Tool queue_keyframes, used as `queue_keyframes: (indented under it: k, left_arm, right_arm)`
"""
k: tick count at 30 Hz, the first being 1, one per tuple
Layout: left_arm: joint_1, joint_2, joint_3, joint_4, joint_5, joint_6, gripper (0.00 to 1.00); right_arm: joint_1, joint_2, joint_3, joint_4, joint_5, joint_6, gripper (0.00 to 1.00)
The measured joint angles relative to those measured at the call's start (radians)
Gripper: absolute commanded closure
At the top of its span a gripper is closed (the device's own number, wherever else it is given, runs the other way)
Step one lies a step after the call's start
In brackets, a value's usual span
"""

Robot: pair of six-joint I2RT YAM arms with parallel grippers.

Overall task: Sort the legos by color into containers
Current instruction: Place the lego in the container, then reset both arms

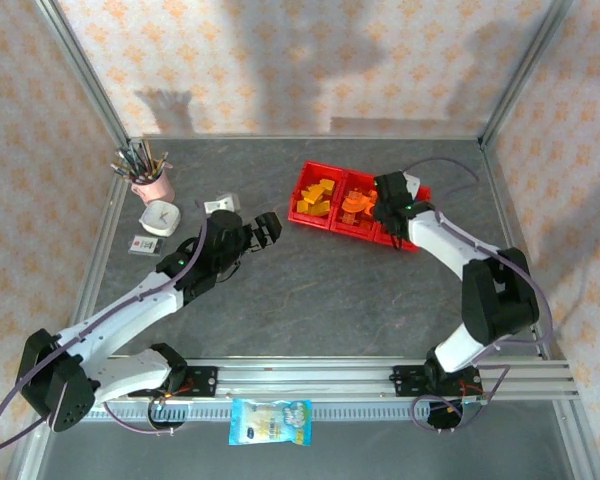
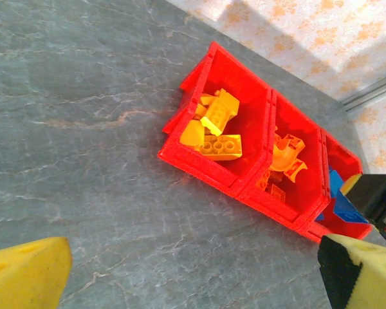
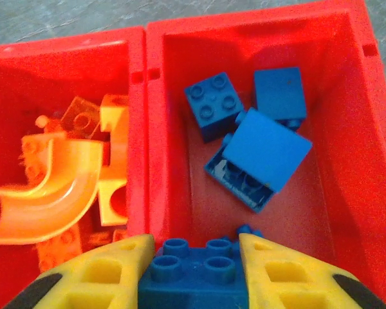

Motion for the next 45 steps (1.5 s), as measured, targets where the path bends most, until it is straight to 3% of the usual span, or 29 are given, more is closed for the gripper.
queue_keyframes:
  k: [3,5,14,18,24,30,33,37,42,45]
  left_arm:
    - [0.008,0.017,0.001,0.027,0.003,0.008,0.01]
    - [0.012,0.017,0.001,0.04,0.003,0.011,0.01]
    - [0.071,0.017,0.001,0.094,-0.015,0.019,0.01]
    - [0.138,0.016,-0.011,0.125,-0.115,0.068,0.01]
    - [0.317,0.018,-0.18,0.32,-0.348,0.241,0.01]
    - [0.425,0.148,-0.37,0.632,-0.45,0.457,0.01]
    - [0.438,0.24,-0.467,0.869,-0.447,0.553,0.01]
    - [0.453,0.33,-0.517,1.058,-0.399,0.663,0.0]
    - [0.495,0.373,-0.588,1.319,-0.277,0.719,0.0]
    - [0.52,0.427,-0.605,1.397,-0.243,0.724,0.0]
  right_arm:
    - [-0.036,0.042,0.039,0.023,0.0,-0.018,0.72]
    - [-0.066,0.054,0.055,0.037,-0.002,-0.025,0.66]
    - [-0.106,0.082,0.101,0.047,-0.034,-0.095,0.01]
    - [-0.145,-0.002,0.082,0.072,-0.031,-0.094,0.0]
    - [-0.323,-0.329,-0.292,0.342,0.104,-0.101,0.0]
    - [-0.371,-0.297,-0.702,0.757,0.142,-0.209,0.0]
    - [-0.372,-0.258,-0.791,0.878,0.085,-0.256,0.0]
    - [-0.372,-0.253,-0.81,1.108,-0.045,-0.303,0.0]
    - [-0.343,-0.177,-0.85,1.381,-0.172,-0.357,0.0]
    - [-0.307,-0.095,-0.874,1.458,-0.175,-0.374,0.0]
